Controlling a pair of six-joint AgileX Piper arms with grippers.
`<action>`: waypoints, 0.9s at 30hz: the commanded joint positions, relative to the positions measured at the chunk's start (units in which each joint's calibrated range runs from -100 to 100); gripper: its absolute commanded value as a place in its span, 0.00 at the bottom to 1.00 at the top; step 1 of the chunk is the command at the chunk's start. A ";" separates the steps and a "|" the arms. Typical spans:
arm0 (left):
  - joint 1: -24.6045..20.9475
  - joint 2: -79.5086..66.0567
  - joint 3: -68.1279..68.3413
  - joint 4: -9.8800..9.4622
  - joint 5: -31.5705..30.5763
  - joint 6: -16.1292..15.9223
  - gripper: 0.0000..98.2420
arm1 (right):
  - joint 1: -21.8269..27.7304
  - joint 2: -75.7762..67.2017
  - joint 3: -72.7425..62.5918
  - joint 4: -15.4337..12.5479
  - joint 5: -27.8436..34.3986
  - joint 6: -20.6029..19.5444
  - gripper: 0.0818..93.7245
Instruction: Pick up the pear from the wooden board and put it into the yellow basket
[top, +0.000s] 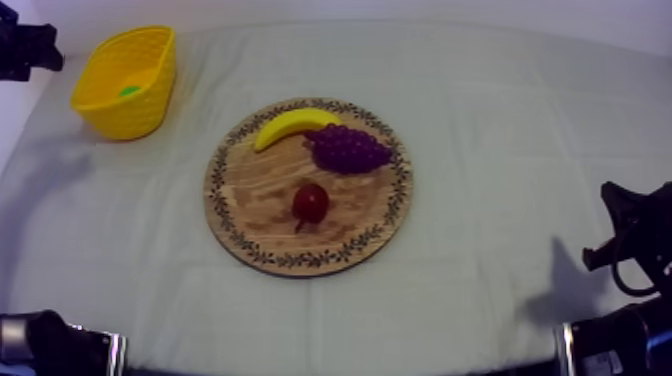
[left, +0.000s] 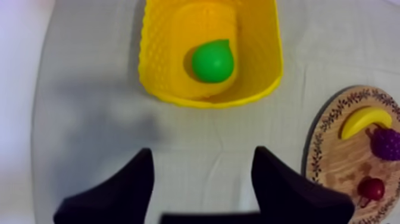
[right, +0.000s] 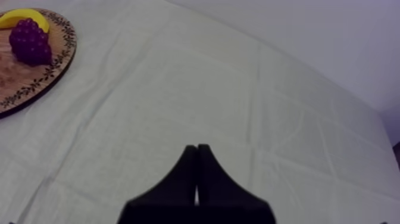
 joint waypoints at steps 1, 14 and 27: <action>0.20 -6.19 6.98 0.07 -4.05 -0.39 0.59 | -0.01 -0.03 -0.02 0.01 0.02 0.01 0.00; 1.19 -29.56 27.36 0.17 -21.75 0.86 0.48 | -0.01 -0.03 -0.02 0.01 0.02 0.01 0.00; 2.26 -47.94 49.53 -0.25 -43.13 4.42 0.30 | -0.01 -0.03 -0.02 0.01 0.02 0.01 0.00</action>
